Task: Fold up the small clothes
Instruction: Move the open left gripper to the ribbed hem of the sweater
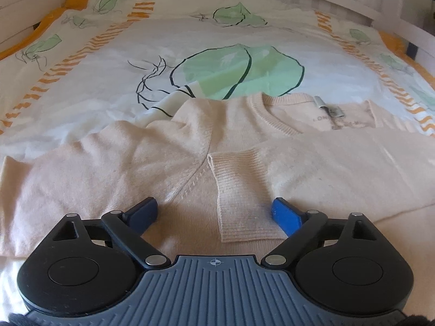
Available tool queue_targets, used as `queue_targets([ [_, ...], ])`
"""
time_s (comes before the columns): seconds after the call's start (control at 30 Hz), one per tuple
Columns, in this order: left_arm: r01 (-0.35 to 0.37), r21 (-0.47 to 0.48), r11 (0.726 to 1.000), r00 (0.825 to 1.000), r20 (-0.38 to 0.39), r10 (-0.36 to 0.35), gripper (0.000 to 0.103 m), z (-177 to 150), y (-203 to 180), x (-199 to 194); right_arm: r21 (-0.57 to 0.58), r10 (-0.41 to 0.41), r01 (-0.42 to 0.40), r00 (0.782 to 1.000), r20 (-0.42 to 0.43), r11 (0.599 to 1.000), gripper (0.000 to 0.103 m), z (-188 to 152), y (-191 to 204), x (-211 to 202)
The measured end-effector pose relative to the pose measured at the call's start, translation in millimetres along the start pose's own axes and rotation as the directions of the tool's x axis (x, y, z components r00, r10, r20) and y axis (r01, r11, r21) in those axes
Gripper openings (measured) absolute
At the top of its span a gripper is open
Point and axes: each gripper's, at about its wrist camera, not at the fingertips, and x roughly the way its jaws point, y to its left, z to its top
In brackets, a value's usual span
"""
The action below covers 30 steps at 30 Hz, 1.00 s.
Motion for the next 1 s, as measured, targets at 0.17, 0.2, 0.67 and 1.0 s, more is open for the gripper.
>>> queue_targets([
  [0.17,0.034,-0.046,0.998,0.999,0.032,-0.032,0.091,-13.0,16.0,-30.2,-0.038,0.081,-0.078,0.994,0.071,0.996,0.102,8.1,20.1,-34.5],
  [0.2,0.028,-0.057,0.998,0.999,0.037,-0.026,0.091,-15.2,20.7,-35.7,-0.044,0.105,-0.102,0.993,0.063,0.994,0.102,6.8,26.3,-39.5],
  [0.67,-0.224,-0.330,0.917,0.968,0.036,0.250,0.091,-29.9,181.8,-96.1,-0.184,0.302,-0.325,0.943,-0.142,0.928,0.102,-56.1,143.0,-67.7],
  [1.0,-0.223,-0.572,0.789,0.963,-0.004,0.270,0.091,-30.6,304.8,-82.4,-0.257,0.253,-0.287,0.955,-0.157,0.923,0.103,-77.2,170.6,-65.8],
])
